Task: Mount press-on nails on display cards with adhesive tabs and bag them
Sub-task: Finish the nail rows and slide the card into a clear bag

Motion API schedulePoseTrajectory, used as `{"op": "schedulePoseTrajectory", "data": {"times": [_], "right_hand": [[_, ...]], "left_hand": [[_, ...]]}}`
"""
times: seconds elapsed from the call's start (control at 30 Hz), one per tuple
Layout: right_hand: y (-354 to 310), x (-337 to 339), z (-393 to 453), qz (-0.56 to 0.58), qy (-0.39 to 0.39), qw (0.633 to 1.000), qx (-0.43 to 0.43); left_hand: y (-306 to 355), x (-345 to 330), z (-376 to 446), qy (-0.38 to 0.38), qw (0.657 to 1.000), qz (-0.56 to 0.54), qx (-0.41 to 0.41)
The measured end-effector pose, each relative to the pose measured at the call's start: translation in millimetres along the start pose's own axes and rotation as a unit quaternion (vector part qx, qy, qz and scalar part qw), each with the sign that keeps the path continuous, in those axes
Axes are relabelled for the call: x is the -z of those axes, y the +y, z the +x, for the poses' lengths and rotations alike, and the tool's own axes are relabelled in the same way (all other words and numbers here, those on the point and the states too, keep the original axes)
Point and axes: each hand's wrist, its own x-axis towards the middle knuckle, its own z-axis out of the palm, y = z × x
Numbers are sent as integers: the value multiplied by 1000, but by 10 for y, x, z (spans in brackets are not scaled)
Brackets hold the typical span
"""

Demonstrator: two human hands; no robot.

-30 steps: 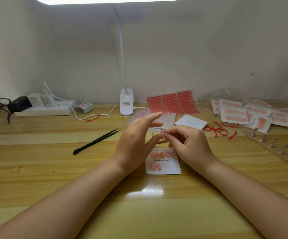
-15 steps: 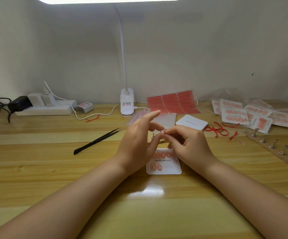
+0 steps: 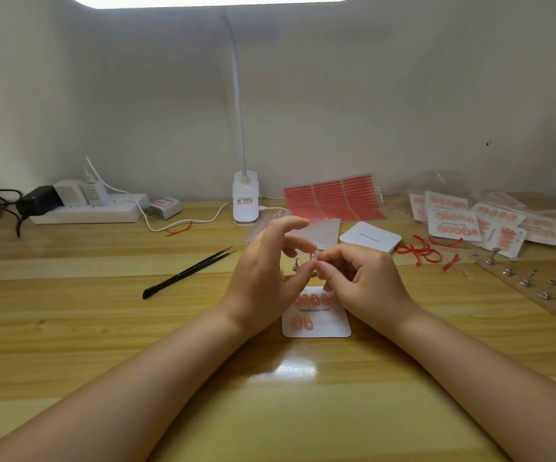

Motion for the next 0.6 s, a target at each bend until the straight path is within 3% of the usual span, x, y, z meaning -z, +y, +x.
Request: {"op": "schedulePoseTrajectory", "data": {"times": [0.33, 0.53, 0.6], "right_hand": [[12, 16, 4, 2, -13, 1000, -24], [19, 4, 9, 25, 10, 997, -67], [19, 13, 12, 35, 20, 996, -83]], "left_hand": [[-36, 20, 17, 32, 999, 4, 1], [-111, -13, -3, 50, 997, -2, 54], [-160, -29, -11, 41, 993, 20, 111]]}}
